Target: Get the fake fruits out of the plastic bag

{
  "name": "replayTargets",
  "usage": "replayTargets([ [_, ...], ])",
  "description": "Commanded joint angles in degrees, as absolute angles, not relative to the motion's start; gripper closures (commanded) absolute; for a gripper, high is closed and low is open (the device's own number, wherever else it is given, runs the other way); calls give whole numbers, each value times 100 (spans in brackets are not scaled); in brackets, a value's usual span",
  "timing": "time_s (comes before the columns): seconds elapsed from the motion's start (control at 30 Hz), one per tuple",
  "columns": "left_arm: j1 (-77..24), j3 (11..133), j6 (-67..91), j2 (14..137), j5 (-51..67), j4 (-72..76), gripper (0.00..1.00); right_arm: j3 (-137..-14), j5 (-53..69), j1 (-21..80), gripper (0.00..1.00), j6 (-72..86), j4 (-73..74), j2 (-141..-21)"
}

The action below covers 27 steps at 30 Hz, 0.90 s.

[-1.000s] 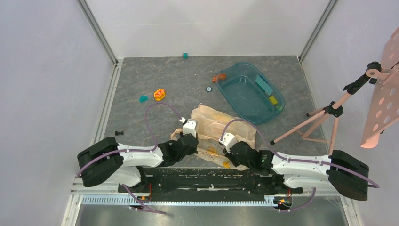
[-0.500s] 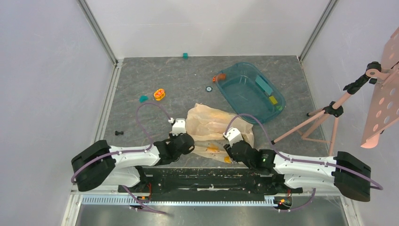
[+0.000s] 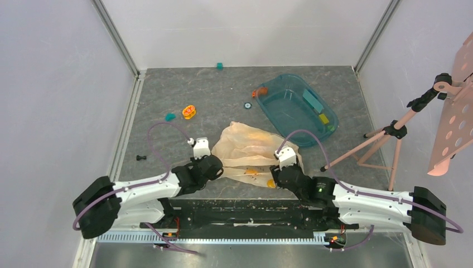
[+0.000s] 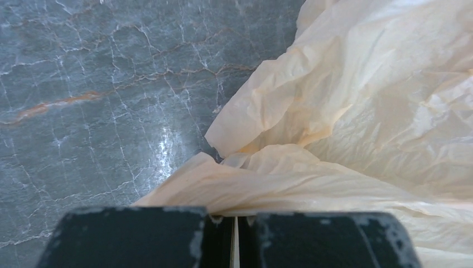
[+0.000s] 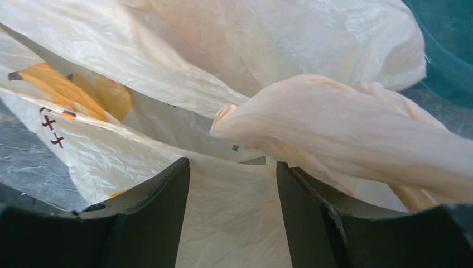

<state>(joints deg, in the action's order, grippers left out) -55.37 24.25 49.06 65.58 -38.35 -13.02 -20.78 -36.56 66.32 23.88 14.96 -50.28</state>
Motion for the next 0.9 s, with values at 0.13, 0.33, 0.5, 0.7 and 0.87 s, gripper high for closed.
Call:
replayTargets([
  [0.13,-5515,2353,4336,5078,-3700,-1317,98,-2126,-2148,6636,49,1497,-372,-5019],
  [0.33,-5532,2501,4543,3870,-3967,-2599,98,-2537,-1212,6636,42,1244,-1134,-5621],
  [0.5,-5545,2500,4982,2832,-4004,-3559,98,-2847,-1373,6636,44,1597,-1340,-6224],
  [0.7,-5554,2565,5115,2412,-4018,-3853,98,-3230,-2160,6637,51,1964,-970,-6819],
  [0.87,-5554,2661,4223,2760,-3344,-2730,74,-3504,-3452,6636,44,2076,-447,-6955],
])
